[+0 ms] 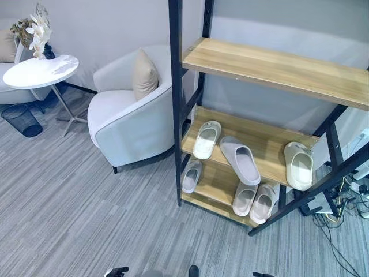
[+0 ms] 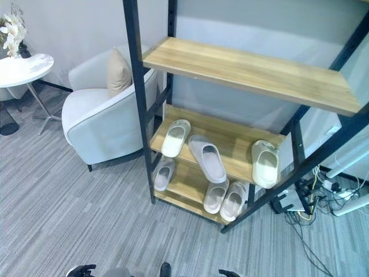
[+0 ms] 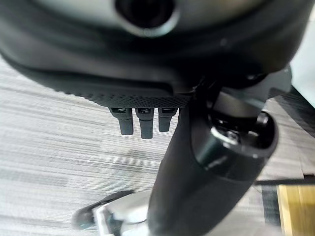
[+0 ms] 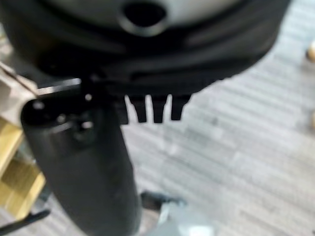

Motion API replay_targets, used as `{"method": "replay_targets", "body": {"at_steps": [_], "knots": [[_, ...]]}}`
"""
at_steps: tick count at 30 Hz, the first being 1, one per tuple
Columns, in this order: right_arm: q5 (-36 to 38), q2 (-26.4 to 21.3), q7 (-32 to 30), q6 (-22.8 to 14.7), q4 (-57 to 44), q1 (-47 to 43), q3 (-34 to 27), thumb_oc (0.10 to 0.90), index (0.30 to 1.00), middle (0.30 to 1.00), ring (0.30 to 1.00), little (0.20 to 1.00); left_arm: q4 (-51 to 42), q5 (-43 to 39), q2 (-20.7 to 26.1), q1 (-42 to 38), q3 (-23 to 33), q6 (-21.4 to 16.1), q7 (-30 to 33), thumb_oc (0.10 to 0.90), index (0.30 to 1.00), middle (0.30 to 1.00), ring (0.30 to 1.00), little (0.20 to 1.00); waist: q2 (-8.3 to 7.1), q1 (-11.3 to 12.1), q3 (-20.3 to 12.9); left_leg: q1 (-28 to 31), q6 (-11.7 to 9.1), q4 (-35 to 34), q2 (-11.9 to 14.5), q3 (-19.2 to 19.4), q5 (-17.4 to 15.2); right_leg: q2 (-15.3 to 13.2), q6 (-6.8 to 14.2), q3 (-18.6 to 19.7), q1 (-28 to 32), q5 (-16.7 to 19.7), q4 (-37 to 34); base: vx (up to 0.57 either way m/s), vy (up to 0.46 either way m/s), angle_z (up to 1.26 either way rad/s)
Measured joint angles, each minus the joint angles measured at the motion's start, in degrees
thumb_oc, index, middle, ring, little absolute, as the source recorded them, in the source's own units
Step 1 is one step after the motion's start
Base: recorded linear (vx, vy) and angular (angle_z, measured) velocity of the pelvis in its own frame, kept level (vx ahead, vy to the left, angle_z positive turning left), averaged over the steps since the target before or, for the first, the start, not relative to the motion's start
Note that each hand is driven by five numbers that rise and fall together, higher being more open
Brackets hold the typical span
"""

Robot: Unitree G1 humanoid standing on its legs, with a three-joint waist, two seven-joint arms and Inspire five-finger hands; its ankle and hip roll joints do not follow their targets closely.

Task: Arrange the slippers neatly on the shoe rack.

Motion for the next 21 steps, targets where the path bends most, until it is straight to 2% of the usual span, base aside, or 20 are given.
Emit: {"method": "replay_targets", "body": {"at_steps": [1,2,3,4,5,6,8,9,10,11,12,13,14,16,19,21], "knots": [[-0.06,-0.53,-0.59,-4.66,-4.32,3.13,-1.62,0.8,0.9,0.9,0.9,0.9,-1.53,0.25,-0.02,0.78,0.03,-0.15,0.37,0.8,0.9,0.9,0.9,0.9,-0.19,-0.56,0.11,0.19,-0.21,-9.44,-0.61,-1.49,-0.03,0.18,1.1,0.5,-0.02,1.18,0.08,0.15,0.105,-0.01],[-0.31,-0.55,-1.22,-6.03,-3.96,3.28,-1.6,0.8,0.9,0.9,0.9,0.9,-2.11,0.25,-0.08,1.01,-0.28,-0.37,0.83,0.8,0.9,0.9,0.9,0.9,-0.24,-0.2,-0.07,0.89,-0.78,-16.62,-1.04,-3.28,0.58,-0.02,1.56,1.36,-0.38,1.07,0.06,0.17,0.102,-0.32],[-1.05,-0.46,-1.33,-5.91,-2.87,1.98,-1.4,0.8,0.9,0.9,0.9,0.9,-2.1,0.25,-0.5,1.06,-0.6,-0.97,1.17,0.8,0.9,0.9,0.9,0.9,0.52,0.95,0.24,1.58,-1.67,-25.09,-0.75,-4.56,3.6,0.36,1.38,3.33,-0.75,0.6,0.04,0.19,0.12,-0.65],[-1.5,-0.31,-1.4,-5.87,-0.96,0.99,-1.48,0.8,0.9,0.9,0.9,0.9,-1.6,0.25,-0.89,0.67,-0.72,-1.09,1.39,0.8,0.9,0.9,0.9,0.9,1.09,1.44,0.92,1.7,-2.11,-28.95,0.0,-5.48,6.19,0.96,1.29,4.36,-0.7,0.53,0.03,0.23,0.156,-0.76],[-1.84,-0.37,-1.4,-5.21,0.68,0.42,-1.49,0.8,0.9,0.9,0.9,0.9,-1.23,0.27,-1.4,0.32,-0.74,-1.19,1.39,0.8,0.9,0.9,0.9,0.9,2.63,1.4,1.59,1.9,-2.22,-31.76,1.17,-5.52,8.46,1.8,1.4,5.03,-0.3,0.23,-0.35,0.25,0.242,-0.57],[-2.01,-0.43,-1.72,-4.88,0.97,1.23,-1.76,0.8,0.9,0.9,0.9,0.9,-0.73,0.28,-2.0,0.41,-0.43,-1.1,1.44,0.8,0.9,0.9,0.9,0.9,3.66,1.27,1.89,2.33,-1.91,-33.33,2.13,-4.89,9.63,2.46,1.48,5.51,0.16,-0.22,-0.39,0.18,0.193,-0.48],[-2.1,-0.3,-1.97,-4.98,0.76,3.66,-1.64,0.8,0.9,0.9,0.9,0.9,0.06,0.84,-2.49,0.64,-0.51,-1.1,1.37,0.8,0.9,0.9,0.9,0.9,4.26,1.01,1.6,2.83,-1.7,-30.62,2.27,-4.1,9.78,2.27,1.86,7.03,1.15,-1.3,-0.36,0.16,0.152,-0.44],[-2.09,-0.3,-2.1,-4.94,0.54,4.17,-1.57,0.8,0.9,0.9,0.9,0.9,0.24,0.91,-2.54,0.62,-0.51,-1.09,1.4,0.8,0.9,0.9,0.9,0.9,4.19,0.76,1.57,2.7,-0.93,-29.84,1.79,-3.77,10.31,1.68,2.14,7.34,1.41,-1.78,-0.38,0.2,0.171,-0.48],[-1.93,-0.3,-2.27,-4.88,0.58,5.43,-1.59,0.8,0.9,0.9,0.9,0.9,0.43,0.96,-2.57,1.04,-0.5,-1.1,1.43,0.8,0.9,0.9,0.9,0.9,4.42,0.35,1.18,3.14,0.68,-29.53,1.04,-3.05,11.54,1.01,3.22,8.66,1.71,-2.62,-0.09,0.19,0.17,-0.4],[-1.69,-0.17,-2.26,-4.81,0.58,5.85,-1.72,0.8,0.9,0.9,0.9,0.9,0.67,0.95,-2.57,1.14,-0.33,-1.12,1.42,0.8,0.9,0.9,0.9,0.9,4.22,-0.03,1.07,3.68,1.51,-29.97,0.72,-2.25,12.09,0.6,3.67,9.74,1.87,-2.96,0.0,0.17,0.165,-0.62],[-1.48,0.24,-2.24,-4.86,0.38,6.84,-1.76,0.8,0.9,0.9,0.9,0.9,1.2,0.92,-2.37,2.01,-0.32,-1.04,1.36,0.8,0.9,0.9,0.9,0.9,3.94,-0.49,0.37,4.79,3.99,-31.2,0.22,-0.46,13.9,-0.47,5.3,9.93,2.13,-3.72,0.05,0.16,0.166,-0.56],[-1.4,1.02,-2.24,-4.86,0.15,7.51,-1.74,0.8,0.9,0.9,0.9,0.9,1.2,0.98,-1.87,2.2,-0.41,-0.98,1.34,0.8,0.9,0.9,0.9,0.9,3.06,-1.34,0.02,6.07,5.17,-32.33,-0.78,0.51,14.1,-1.73,6.52,9.9,2.45,-4.48,0.77,0.14,0.163,-0.48],[-1.38,1.51,-2.28,-4.85,-0.22,8.12,-1.77,0.8,0.9,0.9,0.9,0.9,1.23,0.98,-1.59,2.16,-0.26,-0.91,1.32,0.8,0.9,0.9,0.9,0.9,2.65,-1.84,-0.25,6.68,5.67,-32.98,-1.3,0.96,13.85,-2.26,6.84,10.04,2.18,-4.93,1.9,0.12,0.168,-0.25],[-1.29,2.98,-2.19,-4.87,-2.59,9.98,-1.7,0.8,0.9,0.9,0.9,0.9,0.82,0.82,-0.9,1.46,0.0,-1.01,1.39,0.8,0.9,0.9,0.9,0.9,2.1,-2.02,-0.44,8.57,7.28,-33.8,-2.4,1.89,13.74,-3.18,8.24,10.08,1.02,-7.22,6.01,0.08,0.154,-0.19],[-1.47,4.0,-2.48,-4.92,-4.42,8.44,-2.03,0.8,0.9,0.9,0.9,0.9,-1.09,0.74,-0.24,0.78,-0.66,-1.08,1.57,0.8,0.9,0.9,0.9,0.9,2.33,-2.02,-0.43,9.9,8.64,-33.73,-2.43,4.33,12.81,-3.23,12.75,10.73,-3.26,-10.88,16.32,0.05,0.109,-0.33],[-1.63,3.93,-2.81,-4.92,-6.73,8.16,-2.23,0.8,0.9,0.9,0.9,0.9,-1.19,0.72,-0.26,-0.69,-0.72,-1.17,1.59,0.8,0.9,0.9,0.9,0.9,2.42,-2.04,-0.36,10.43,9.45,-33.72,-2.54,4.21,12.19,-3.16,13.6,10.29,-5.45,-11.89,21.12,0.07,0.062,-0.05]]}}
